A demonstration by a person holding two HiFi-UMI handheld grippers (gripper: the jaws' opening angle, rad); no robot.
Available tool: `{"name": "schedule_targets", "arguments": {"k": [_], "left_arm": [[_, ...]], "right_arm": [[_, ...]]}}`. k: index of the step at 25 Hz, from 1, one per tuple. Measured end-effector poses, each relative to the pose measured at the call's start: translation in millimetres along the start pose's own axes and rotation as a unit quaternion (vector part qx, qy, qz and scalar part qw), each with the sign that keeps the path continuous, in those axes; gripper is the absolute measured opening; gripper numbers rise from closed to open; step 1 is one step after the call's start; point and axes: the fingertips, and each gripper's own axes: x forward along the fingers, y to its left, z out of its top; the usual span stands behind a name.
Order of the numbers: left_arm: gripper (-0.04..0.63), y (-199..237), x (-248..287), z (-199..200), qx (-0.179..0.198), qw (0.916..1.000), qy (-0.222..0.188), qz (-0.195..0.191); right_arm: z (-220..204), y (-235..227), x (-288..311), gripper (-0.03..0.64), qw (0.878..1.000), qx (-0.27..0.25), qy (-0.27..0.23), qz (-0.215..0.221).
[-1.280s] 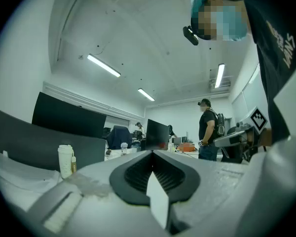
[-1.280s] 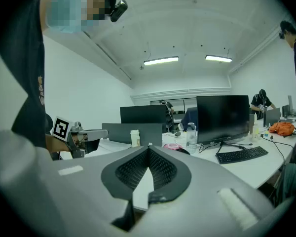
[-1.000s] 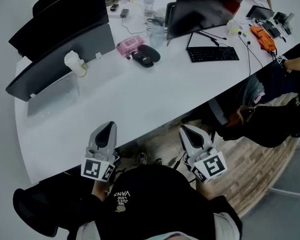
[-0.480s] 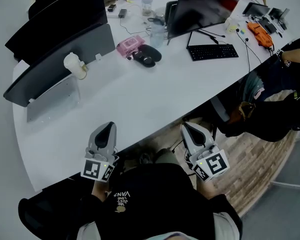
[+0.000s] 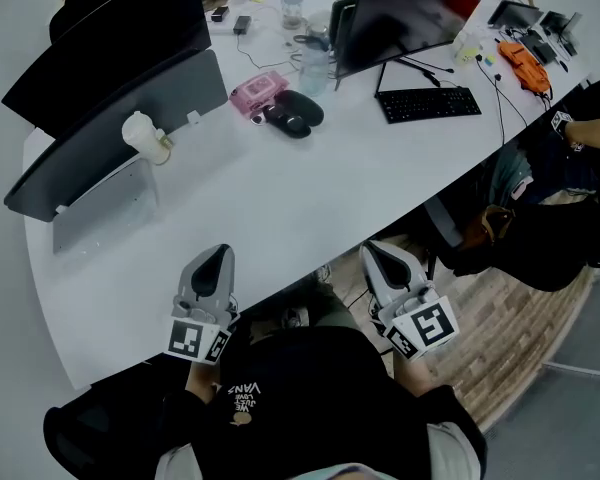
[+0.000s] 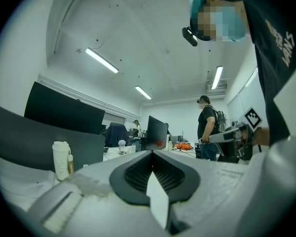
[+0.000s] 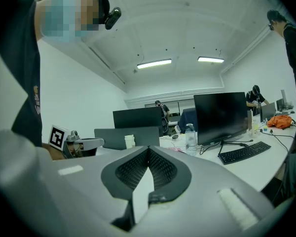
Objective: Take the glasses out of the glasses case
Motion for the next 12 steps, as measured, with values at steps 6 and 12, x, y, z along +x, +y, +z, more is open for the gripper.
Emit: {"name": "schedule_targets", "arguments": {"k": [6, 12], "left_arm": [[0.002, 9.7, 23.6, 2.7, 0.007, 0.9999, 0.002, 0.01], [0.002, 22.5, 49.2, 9.4, 0.009, 0.9996, 0.0, 0.028]], "right_arm": [[6.5, -21.3, 25.7, 0.002, 1.0, -0.002, -0.001, 0.018], [19.1, -48.2, 53.7, 0.002, 0.999, -0.026, -0.001, 0.021]]}}
